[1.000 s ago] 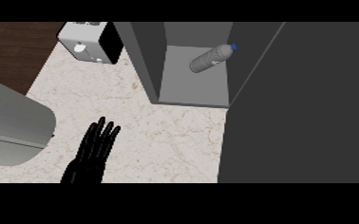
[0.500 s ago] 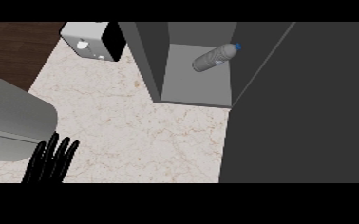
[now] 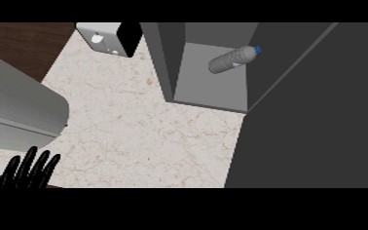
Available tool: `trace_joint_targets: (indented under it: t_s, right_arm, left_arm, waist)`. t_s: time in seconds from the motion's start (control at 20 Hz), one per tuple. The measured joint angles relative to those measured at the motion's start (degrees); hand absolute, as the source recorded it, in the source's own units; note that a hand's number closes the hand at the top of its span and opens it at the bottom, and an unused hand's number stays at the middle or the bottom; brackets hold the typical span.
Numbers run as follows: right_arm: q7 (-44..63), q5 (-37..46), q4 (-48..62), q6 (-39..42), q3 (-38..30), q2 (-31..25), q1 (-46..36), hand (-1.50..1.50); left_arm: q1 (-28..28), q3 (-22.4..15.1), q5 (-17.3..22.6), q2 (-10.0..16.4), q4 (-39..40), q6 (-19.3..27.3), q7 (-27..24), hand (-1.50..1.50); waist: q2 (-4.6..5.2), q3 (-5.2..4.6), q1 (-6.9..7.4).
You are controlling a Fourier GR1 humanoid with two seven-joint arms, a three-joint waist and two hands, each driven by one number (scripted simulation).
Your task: Pick up the bottled water, place it into the cabinet and close the cabinet
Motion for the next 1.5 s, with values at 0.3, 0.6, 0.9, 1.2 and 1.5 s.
trace_joint_targets:
  t_s: [0.3,0.6,0.9,1.2,1.5]
  right_arm:
    - [5.80,-0.81,0.44,0.89,0.35,1.59,-9.23,1.50]
    - [11.59,-3.01,1.40,1.61,1.49,4.60,-15.16,1.50]
    - [17.80,-6.51,3.38,2.06,2.14,8.37,-19.42,1.50]
    - [22.89,-13.48,7.18,3.12,3.04,13.64,-23.34,1.50]
    - [26.67,-23.21,13.20,5.52,0.32,18.05,-28.01,1.50]
  left_arm:
    - [0.33,1.70,0.69,1.86,0.99,-2.63,-0.70,-1.50]
    - [-0.08,3.28,1.38,3.47,1.27,-4.38,-0.78,-1.50]
    - [-0.22,4.59,2.01,4.78,1.34,-5.53,-0.52,-1.50]
    - [-0.27,5.75,2.78,5.85,1.33,-6.44,-0.05,-1.50]
    - [0.00,7.32,4.21,6.56,1.51,-7.12,0.28,-1.50]
  waist:
    - [0.36,-0.34,1.34]
    - [0.97,-0.45,2.25]
    - [1.31,-0.46,2.84]
    - [1.75,-0.27,3.36]
    - [1.92,0.05,3.36]
